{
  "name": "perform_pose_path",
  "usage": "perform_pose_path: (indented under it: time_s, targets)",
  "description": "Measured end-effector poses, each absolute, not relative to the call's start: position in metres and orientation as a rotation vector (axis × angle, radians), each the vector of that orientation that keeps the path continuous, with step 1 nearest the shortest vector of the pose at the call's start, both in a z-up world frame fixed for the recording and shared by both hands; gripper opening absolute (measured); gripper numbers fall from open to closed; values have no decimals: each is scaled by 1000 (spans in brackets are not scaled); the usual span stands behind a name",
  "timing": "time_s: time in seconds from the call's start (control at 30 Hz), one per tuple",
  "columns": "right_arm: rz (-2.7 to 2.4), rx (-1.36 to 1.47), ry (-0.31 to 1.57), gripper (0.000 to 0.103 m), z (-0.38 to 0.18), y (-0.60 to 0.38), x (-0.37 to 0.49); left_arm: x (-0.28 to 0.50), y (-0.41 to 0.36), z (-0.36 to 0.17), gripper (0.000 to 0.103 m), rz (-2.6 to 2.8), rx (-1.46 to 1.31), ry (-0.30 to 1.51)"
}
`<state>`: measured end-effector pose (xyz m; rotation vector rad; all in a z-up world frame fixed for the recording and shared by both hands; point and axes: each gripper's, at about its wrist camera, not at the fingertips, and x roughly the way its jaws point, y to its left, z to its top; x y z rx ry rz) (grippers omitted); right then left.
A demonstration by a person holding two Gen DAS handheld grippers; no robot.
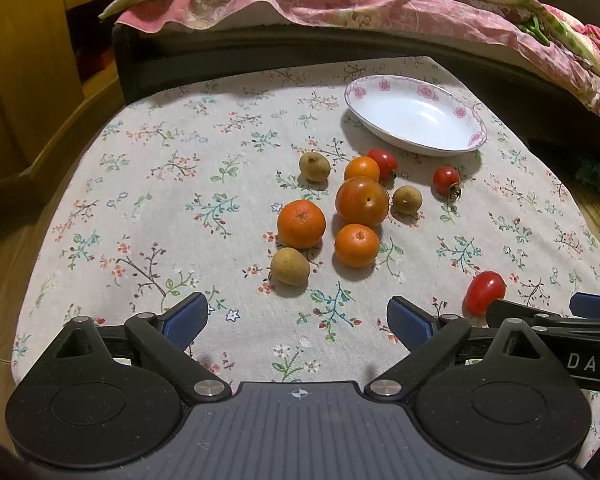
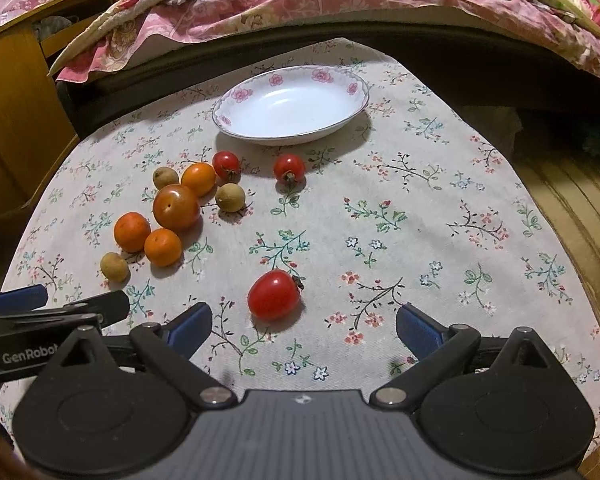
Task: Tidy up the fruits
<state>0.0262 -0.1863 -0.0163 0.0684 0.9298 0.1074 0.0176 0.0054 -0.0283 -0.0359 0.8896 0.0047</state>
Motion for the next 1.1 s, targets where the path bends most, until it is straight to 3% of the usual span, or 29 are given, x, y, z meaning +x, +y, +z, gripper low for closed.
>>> perform_pose_path:
  time_s: [0.5,0.63,0.87,1.0,1.1]
  targets:
    - [151,38,938,87,-25,-180,40,24,8,-35,101,0,-7,894]
    - [156,28,955,71,-31,-178,49,27,7,-35,101,7,14,875]
    - [181,-3,964,58,-38,-172,57,35,8,-41,101,-10,41,870]
    - [197,-18,965,55,-38,-172,58,42,13,-43,100,-30,17,866]
    - [204,-23,964,51,-38,-175,57,47,11,-44,94,-74,18,868]
